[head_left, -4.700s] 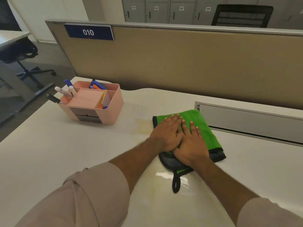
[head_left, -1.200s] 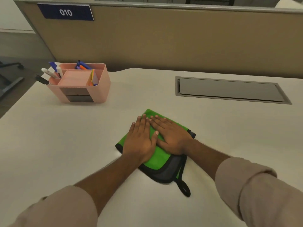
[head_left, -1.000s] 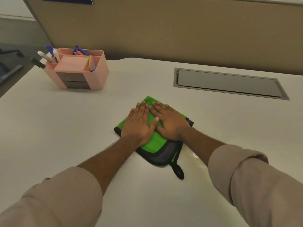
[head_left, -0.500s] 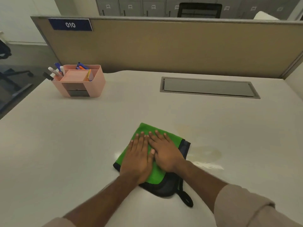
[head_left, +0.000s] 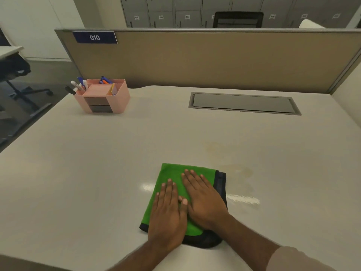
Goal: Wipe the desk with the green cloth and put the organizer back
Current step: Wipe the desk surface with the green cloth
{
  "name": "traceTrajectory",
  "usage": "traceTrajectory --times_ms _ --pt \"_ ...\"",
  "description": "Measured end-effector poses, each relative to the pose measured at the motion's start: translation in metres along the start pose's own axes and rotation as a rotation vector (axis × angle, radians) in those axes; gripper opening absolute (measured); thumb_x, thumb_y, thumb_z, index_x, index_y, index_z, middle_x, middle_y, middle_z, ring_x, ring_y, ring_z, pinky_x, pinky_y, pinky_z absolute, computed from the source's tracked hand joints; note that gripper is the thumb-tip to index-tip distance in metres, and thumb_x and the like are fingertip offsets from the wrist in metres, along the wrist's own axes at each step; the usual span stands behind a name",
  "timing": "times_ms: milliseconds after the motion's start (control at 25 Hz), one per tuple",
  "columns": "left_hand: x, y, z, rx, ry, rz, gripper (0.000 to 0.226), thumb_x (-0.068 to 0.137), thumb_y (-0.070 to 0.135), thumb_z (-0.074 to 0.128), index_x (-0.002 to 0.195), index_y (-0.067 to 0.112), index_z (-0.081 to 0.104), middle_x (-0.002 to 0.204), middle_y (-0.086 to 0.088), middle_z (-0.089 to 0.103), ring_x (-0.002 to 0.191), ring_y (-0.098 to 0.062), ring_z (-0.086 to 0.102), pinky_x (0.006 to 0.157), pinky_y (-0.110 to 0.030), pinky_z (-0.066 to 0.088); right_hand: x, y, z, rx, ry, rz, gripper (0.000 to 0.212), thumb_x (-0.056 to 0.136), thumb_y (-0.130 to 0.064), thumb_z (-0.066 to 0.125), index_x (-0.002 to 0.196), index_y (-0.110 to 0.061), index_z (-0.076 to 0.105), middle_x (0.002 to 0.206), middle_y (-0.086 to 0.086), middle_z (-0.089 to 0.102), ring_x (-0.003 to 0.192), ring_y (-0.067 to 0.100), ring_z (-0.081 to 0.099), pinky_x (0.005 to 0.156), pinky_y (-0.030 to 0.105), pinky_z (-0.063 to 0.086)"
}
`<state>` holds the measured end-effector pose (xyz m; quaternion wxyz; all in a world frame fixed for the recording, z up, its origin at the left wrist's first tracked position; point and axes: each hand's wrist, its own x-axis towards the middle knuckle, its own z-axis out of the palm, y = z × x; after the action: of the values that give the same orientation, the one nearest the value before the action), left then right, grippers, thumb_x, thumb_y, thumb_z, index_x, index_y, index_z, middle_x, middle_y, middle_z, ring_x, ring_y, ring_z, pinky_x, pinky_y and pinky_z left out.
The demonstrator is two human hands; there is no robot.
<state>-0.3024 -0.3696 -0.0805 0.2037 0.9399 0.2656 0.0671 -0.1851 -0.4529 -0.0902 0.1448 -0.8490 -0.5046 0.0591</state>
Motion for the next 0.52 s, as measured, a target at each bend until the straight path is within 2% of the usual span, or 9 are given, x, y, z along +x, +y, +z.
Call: traceTrajectory --times_ms 80,160,320,520 --pt "0.015 -0.006 -0.007 -0.02 0.062 0.002 0.08 0.085 0.054 -0.005 0.152 0.015 0.012 0.161 0.002 0.006 0.147 -0.01 0.001 0.117 -0.026 0.001 -0.004 0.0 0.001 0.014 0.039 0.075 0.071 0.096 -0.057 0.016 0.153 -0.016 0.008 0.161 -0.001 0.001 0.148 0.01 -0.006 0.119 0.038 0.002" --pt "0.035 -0.02 -0.006 0.074 0.114 0.096 0.067 0.093 0.044 0.014 0.148 0.01 0.03 0.158 -0.004 0.025 0.146 -0.017 0.016 0.116 -0.028 0.01 -0.004 0.001 0.002 0.023 0.052 0.09 0.075 0.094 -0.063 0.017 0.153 -0.017 0.009 0.161 -0.001 0.002 0.148 0.01 -0.006 0.118 0.036 -0.001" --pt "0.059 -0.031 0.003 0.176 0.073 0.137 0.057 0.095 0.031 0.027 0.145 0.005 0.034 0.155 -0.009 0.03 0.145 -0.022 0.017 0.115 -0.031 0.004 0.007 0.013 -0.002 0.017 0.057 0.039 0.073 0.095 -0.061 0.022 0.153 -0.019 0.013 0.162 0.0 0.011 0.148 0.011 0.0 0.119 0.036 0.0" --pt "0.086 -0.005 0.007 0.157 0.088 0.277 0.057 0.088 0.022 0.036 0.142 0.005 0.042 0.152 -0.009 0.036 0.144 -0.022 0.024 0.116 -0.04 0.015 0.041 0.044 -0.014 -0.016 0.027 -0.037 0.061 0.097 -0.045 0.025 0.152 -0.019 0.021 0.161 0.0 0.017 0.148 0.012 0.006 0.12 0.039 0.008"
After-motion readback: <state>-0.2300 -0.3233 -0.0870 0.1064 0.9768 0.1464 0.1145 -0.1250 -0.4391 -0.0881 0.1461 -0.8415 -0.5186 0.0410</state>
